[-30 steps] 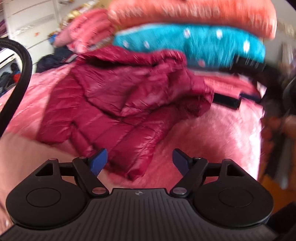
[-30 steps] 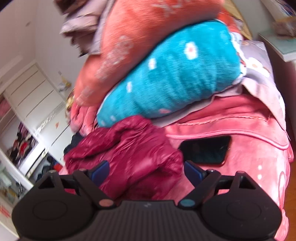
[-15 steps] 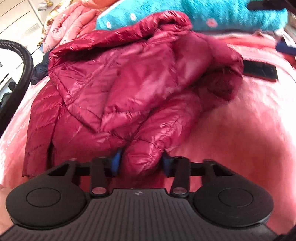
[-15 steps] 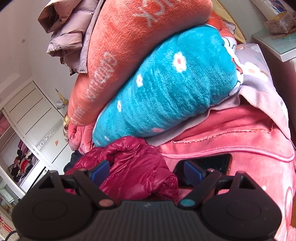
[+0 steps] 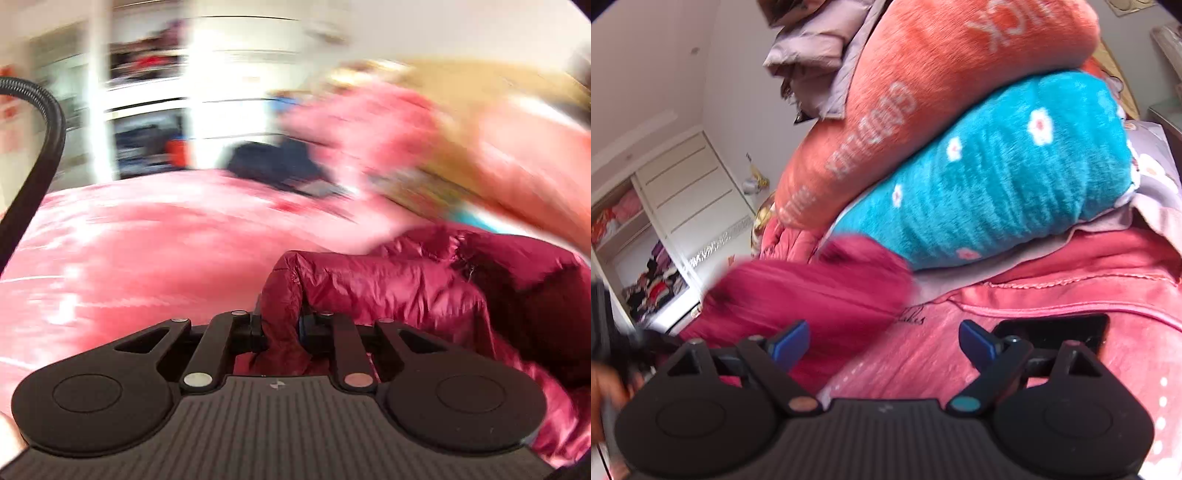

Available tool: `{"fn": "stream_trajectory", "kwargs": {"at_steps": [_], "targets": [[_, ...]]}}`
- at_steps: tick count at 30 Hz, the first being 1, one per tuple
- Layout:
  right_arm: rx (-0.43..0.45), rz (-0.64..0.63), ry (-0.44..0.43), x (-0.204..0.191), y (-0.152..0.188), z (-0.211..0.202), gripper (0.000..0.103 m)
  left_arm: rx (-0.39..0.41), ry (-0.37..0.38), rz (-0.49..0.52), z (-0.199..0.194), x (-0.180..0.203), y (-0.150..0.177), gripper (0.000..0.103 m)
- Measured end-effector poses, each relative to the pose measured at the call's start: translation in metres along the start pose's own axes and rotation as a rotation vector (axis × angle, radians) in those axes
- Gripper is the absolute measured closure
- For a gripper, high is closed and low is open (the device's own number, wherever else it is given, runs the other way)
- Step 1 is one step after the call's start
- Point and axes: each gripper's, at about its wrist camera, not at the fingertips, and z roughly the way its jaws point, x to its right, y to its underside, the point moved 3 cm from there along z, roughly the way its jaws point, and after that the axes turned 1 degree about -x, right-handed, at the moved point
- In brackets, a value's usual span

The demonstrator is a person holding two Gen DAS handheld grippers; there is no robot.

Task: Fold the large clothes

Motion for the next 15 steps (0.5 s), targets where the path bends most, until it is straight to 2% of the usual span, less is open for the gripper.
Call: {"fn": "stream_trajectory", "kwargs": {"at_steps": [4,7,11,15], "targets": [[-0.045,-0.056,-0.02,-0.015,0.013,0.011,0.015,0.039,-0.283,-0.149,0.033,-0.101,-0.037,0.085],[-0.063,-0.107,-0.053,-0.029,0.021,0.015,0.015,0.014,-0.473,-0.279,0.041,-0.195,-0.036,0.085],[-0.08,-0.154,-0.086,-0.046,0.03,0.02,0.014,-0.036,-0.721,-0.416,0.031,-0.317,0.005,0.085],[-0.104,-0.191,-0.096,-0.057,0.039,0.024,0.014,-0.148,-0.822,-0.525,0.017,-0.399,0.071,0.084]]}}
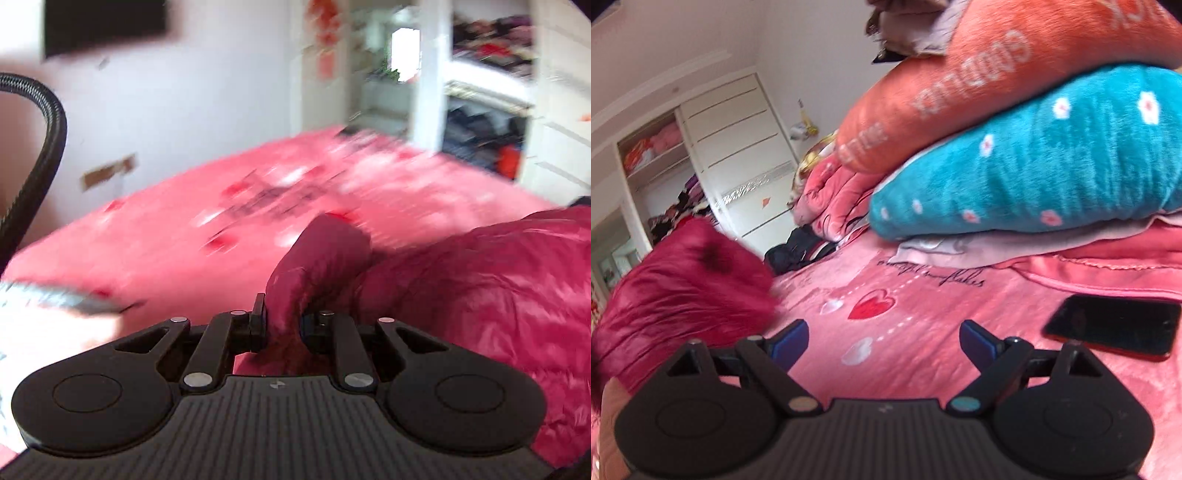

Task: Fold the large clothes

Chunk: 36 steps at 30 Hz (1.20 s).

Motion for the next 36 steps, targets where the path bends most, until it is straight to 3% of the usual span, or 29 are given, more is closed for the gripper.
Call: {"fn": "stream_trajectory", "kwargs": {"at_steps": [2,4,6,8,10,15,21,24,31,36], "targets": [[-0.009,-0.025,-0.001,-0.007,0.004,0.001,0.014,-0.038,-0.014,-0.003,0.018,-0.025,0.011,0.082],[-0.013,-0.046,-0.008,-0.013,0.006,0.001,0.013,-0.068,0.019,-0.014,0.028,-0.045,0.018,0.073],[-0.016,-0.069,-0.02,-0.02,0.008,0.0,0.01,-0.056,0.061,0.004,0.025,-0.055,0.021,0.065],[-0.03,-0.097,-0.032,-0.026,0.011,-0.001,0.009,-0.032,0.074,0.05,0.022,-0.065,0.015,0.051],[-0.032,-0.115,-0.031,-0.031,0.012,-0.003,0.008,-0.003,0.108,0.08,0.008,-0.071,0.011,0.045],[-0.034,-0.115,-0.054,-0.04,0.01,-0.01,0.007,0.107,0.151,0.181,-0.026,-0.079,0.013,0.041],[-0.075,-0.216,-0.154,-0.069,0.011,-0.029,0.005,0.167,0.264,0.228,-0.066,-0.12,0.025,0.039],[-0.124,-0.253,-0.231,-0.088,0.014,-0.042,0.005,0.176,0.321,0.257,-0.079,-0.132,0.051,0.037],[-0.239,-0.356,-0.368,-0.135,0.029,-0.091,0.005,0.117,0.429,0.288,-0.132,-0.18,0.135,0.036],[-0.367,-0.461,-0.415,-0.152,0.064,-0.139,0.011,0.072,0.475,0.289,-0.17,-0.209,0.186,0.036]]}}
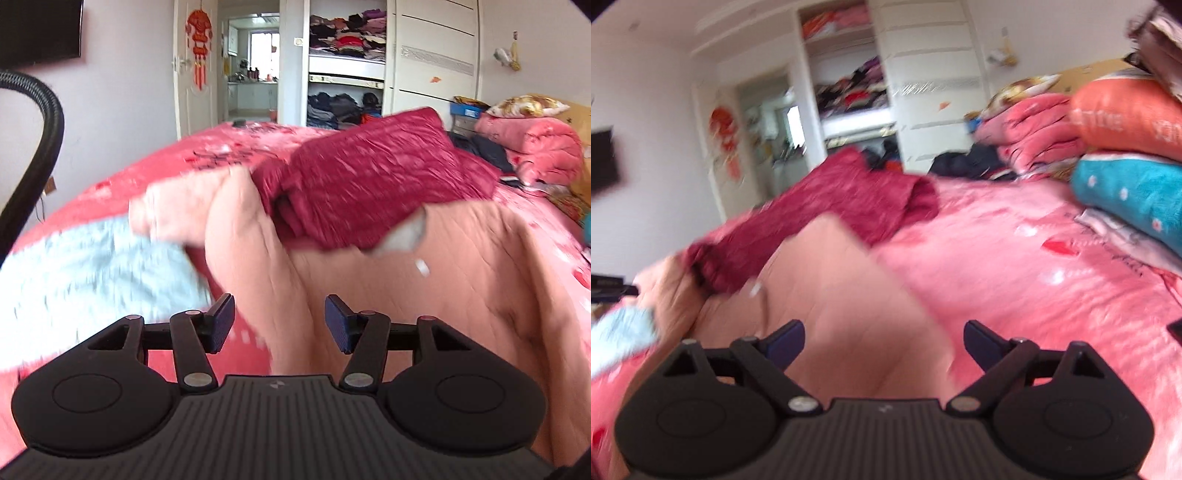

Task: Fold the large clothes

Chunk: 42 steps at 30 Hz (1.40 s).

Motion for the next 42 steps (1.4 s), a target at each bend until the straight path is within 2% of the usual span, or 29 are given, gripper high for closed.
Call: {"fn": "stream_trajectory", "kwargs": {"at_steps": [5,7,11,15,17,19,20,21,24,26,31,35,42], "targets": [[-0.124,-0.107,-0.006,-0.042,0.047,-0.015,0.011,-0.016,0.03,0.005,-0.038,0.006,0.035,0.034],[-0.133,-0.162,-0.014,-0.058,0.057,-0.019,0.011,-0.013,0.03,0.034,-0.05,0.008,0.044,0.032],[-0.127,-0.261,0.052,-0.071,0.072,-0.016,0.012,-0.019,0.031,0.044,-0.079,0.009,0.068,0.028],[-0.179,-0.283,0.142,-0.06,0.082,0.0,0.026,-0.02,0.024,0.056,-0.096,0.001,0.085,0.025],[-0.209,-0.269,0.152,-0.054,0.088,0.005,0.034,-0.006,0.013,0.064,-0.097,-0.001,0.084,0.021],[-0.215,-0.259,0.15,-0.052,0.09,0.008,0.036,-0.001,0.009,0.073,-0.102,0.0,0.085,0.02],[-0.212,-0.258,0.152,-0.052,0.09,0.009,0.043,-0.001,0.012,0.076,-0.104,-0.001,0.086,0.019],[-0.209,-0.255,0.148,-0.051,0.09,0.009,0.059,0.0,0.013,0.077,-0.106,-0.003,0.088,0.018],[-0.199,-0.226,0.141,-0.05,0.087,0.007,0.084,0.012,0.015,0.089,-0.112,0.0,0.097,0.018],[-0.18,-0.191,0.144,-0.046,0.083,0.001,0.09,0.017,0.021,0.087,-0.113,0.001,0.101,0.018],[-0.051,-0.154,0.21,-0.03,0.054,-0.025,0.092,0.041,0.039,0.089,-0.107,0.001,0.1,0.017],[0.027,-0.088,0.289,0.005,0.023,-0.037,0.092,0.045,0.041,0.075,-0.099,-0.001,0.096,0.016],[0.102,-0.02,0.447,0.084,-0.037,-0.017,0.093,0.079,0.0,0.075,-0.082,0.001,0.089,0.014]]}}
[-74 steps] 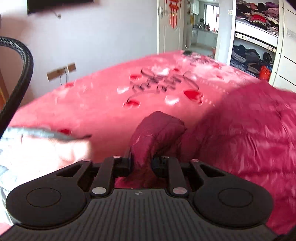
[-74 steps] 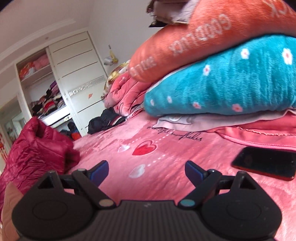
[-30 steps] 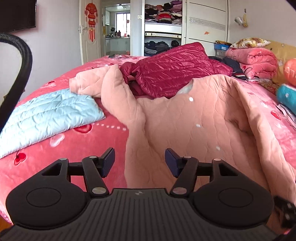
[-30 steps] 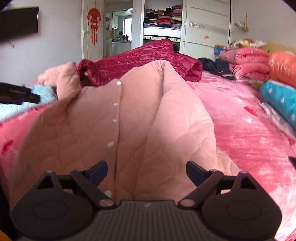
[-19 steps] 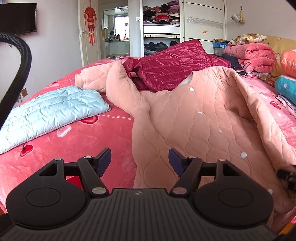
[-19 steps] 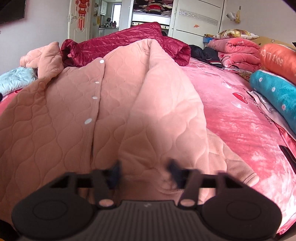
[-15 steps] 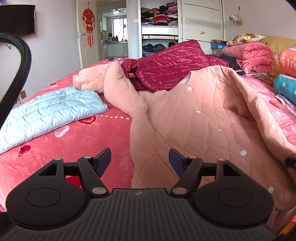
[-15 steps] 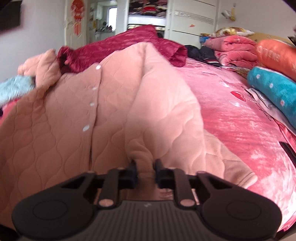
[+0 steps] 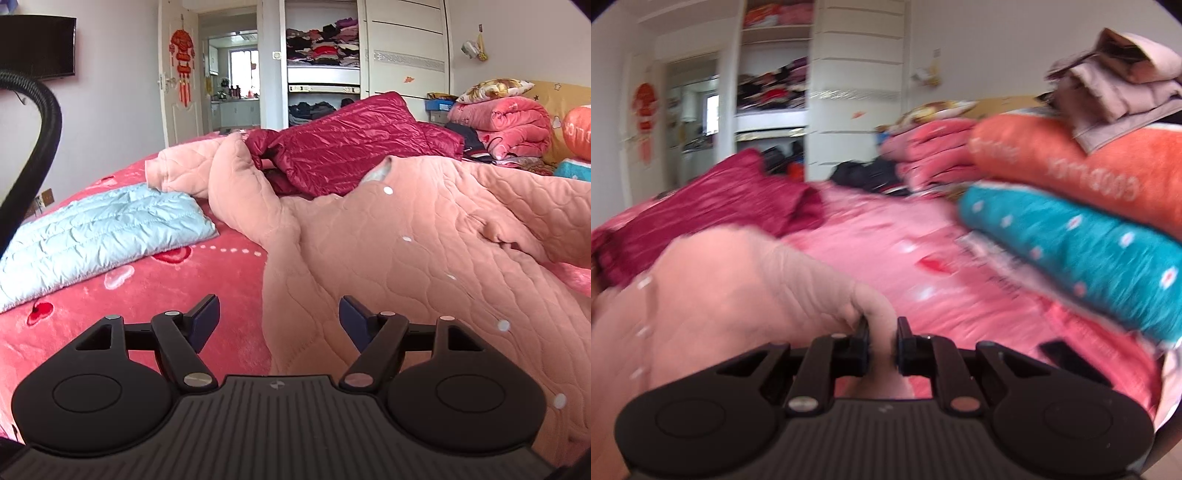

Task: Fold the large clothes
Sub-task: 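Grasp the pink jacket's edge with the right gripper and pull it flat, then open the right gripper to release the pink jacket edge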

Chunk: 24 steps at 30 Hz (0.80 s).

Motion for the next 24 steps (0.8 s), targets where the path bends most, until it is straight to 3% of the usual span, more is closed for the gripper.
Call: {"fn": "stream_trajectory", "kwargs": {"at_steps": [5,11,16,19,21,24], "targets": [[-0.033,0.005,0.09,0.025,-0.015,0.055,0.093,0.001,-0.038,0.013,0.014,0.0,-0.001,0.012],[-0.117,-0.023,0.14,0.034,-0.008,0.107,0.092,-0.025,-0.057,-0.002,0.025,0.001,-0.002,0.012],[-0.172,0.01,0.153,0.048,0.004,0.129,0.083,-0.056,-0.055,-0.023,0.031,-0.001,-0.002,0.01],[-0.171,0.079,0.126,0.056,0.005,0.124,0.071,-0.056,-0.058,-0.028,0.032,-0.002,-0.002,0.009],[-0.148,0.126,0.089,0.058,0.004,0.11,0.045,-0.059,-0.056,-0.038,0.032,-0.002,-0.003,0.008],[-0.104,0.174,-0.001,0.055,0.004,0.079,0.028,-0.055,-0.056,-0.061,0.03,-0.005,-0.005,0.007]]}}
